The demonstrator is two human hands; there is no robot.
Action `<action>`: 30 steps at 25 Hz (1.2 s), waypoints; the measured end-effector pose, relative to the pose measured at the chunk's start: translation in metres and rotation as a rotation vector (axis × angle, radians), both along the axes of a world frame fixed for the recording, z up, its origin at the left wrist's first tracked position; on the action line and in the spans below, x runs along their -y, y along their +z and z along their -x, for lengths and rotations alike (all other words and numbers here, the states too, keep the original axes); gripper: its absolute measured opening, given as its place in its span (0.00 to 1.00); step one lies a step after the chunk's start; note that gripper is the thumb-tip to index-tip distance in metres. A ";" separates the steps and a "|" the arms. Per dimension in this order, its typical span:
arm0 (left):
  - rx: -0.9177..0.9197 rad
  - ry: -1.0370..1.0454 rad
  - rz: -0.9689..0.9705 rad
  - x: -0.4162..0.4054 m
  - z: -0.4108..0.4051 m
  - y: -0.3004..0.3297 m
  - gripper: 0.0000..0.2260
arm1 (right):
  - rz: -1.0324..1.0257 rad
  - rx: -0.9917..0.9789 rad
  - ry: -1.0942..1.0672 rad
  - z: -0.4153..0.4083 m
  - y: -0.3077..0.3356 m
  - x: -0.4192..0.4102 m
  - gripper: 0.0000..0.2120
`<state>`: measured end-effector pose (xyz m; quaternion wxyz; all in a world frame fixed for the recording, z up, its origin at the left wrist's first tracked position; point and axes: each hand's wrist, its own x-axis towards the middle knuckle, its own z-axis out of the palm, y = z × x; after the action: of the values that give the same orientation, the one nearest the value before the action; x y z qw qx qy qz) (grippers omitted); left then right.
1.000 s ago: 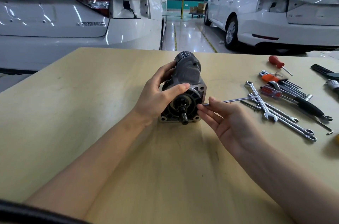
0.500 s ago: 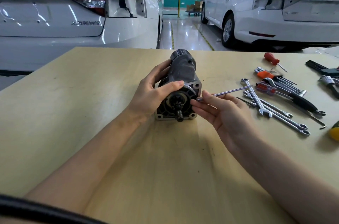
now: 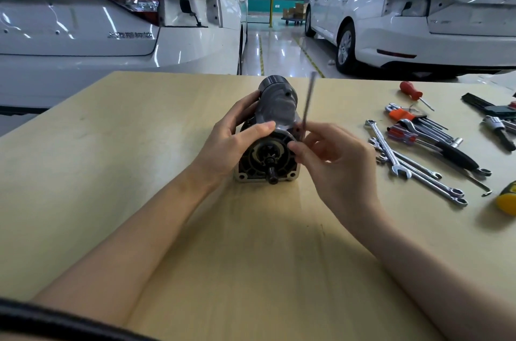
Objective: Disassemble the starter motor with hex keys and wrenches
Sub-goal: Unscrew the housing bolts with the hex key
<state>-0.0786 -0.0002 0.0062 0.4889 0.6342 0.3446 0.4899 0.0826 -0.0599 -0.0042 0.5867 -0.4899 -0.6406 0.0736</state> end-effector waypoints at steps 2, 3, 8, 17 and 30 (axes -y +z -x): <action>0.075 -0.076 0.076 -0.003 0.004 0.000 0.19 | -0.144 0.220 -0.026 0.002 -0.002 -0.003 0.17; 0.120 -0.106 0.125 -0.005 0.007 -0.001 0.20 | -0.182 0.271 -0.010 0.002 -0.003 -0.005 0.18; 0.337 -0.212 0.300 -0.013 0.015 -0.004 0.29 | -0.257 0.555 0.057 -0.003 -0.003 -0.007 0.16; 0.421 -0.280 0.356 -0.013 0.020 -0.001 0.32 | -0.170 0.673 0.190 -0.003 -0.001 -0.010 0.19; 0.165 -0.113 0.163 -0.011 0.010 -0.001 0.25 | 0.067 -0.125 0.179 0.001 0.010 0.006 0.10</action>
<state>-0.0888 0.0104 0.0053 0.5925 0.5682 0.3056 0.4824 0.0817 -0.0659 0.0056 0.6000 -0.4445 -0.6411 0.1774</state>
